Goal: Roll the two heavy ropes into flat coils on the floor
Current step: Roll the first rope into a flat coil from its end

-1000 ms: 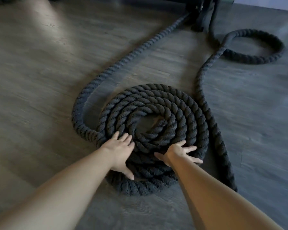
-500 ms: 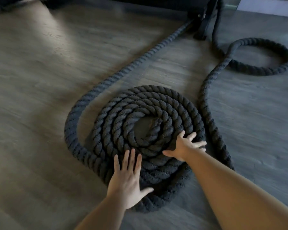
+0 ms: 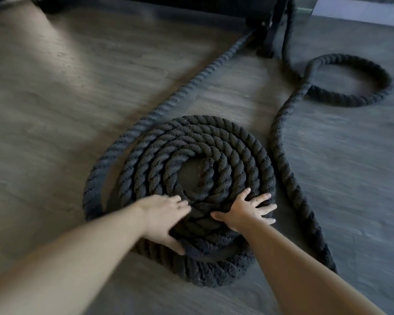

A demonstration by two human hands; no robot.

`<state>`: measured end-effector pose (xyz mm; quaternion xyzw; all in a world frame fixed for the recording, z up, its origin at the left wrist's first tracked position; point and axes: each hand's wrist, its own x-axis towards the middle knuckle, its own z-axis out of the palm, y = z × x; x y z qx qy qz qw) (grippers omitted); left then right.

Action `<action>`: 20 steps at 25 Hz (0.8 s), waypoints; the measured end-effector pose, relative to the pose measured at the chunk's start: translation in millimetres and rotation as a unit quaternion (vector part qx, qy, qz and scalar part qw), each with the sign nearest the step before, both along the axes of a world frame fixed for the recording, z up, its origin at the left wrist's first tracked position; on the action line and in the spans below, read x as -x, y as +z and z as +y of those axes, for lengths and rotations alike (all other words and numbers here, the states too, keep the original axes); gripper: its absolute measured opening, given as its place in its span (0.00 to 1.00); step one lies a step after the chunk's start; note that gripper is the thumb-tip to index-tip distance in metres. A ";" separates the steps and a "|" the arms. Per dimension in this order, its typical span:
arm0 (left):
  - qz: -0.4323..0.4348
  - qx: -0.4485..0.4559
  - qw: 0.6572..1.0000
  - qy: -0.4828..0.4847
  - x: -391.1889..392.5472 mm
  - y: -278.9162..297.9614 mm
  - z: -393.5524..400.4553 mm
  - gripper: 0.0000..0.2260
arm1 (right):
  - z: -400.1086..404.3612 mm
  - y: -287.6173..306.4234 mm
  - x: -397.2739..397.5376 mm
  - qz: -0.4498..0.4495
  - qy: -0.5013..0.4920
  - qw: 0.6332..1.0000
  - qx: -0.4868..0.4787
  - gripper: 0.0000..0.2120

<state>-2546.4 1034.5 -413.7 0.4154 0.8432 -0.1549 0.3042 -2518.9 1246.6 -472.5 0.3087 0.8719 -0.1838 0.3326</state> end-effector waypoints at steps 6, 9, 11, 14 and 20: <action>-0.002 0.146 0.981 -0.124 75.2 -26.7 -77.1 0.72 | 29.2 8.1 57.3 0.007 0.096 0.995 -0.014 0.61; -0.009 0.083 0.995 -0.058 94.1 -40.1 -71.1 0.70 | 25.8 13.5 91.9 0.081 0.125 0.987 -0.063 0.53; -0.006 0.044 0.999 -0.030 100.3 -47.3 -59.0 0.70 | 17.4 20.5 112.8 0.072 0.076 0.990 -0.093 0.48; -0.030 0.007 0.998 0.046 109.2 -52.5 -28.9 0.71 | 9.2 35.0 138.5 0.017 -0.065 0.995 -0.077 0.49; -0.038 -0.003 0.992 0.124 123.3 -52.6 30.3 0.70 | -25.7 32.1 124.2 -0.069 -0.028 0.993 -0.094 0.60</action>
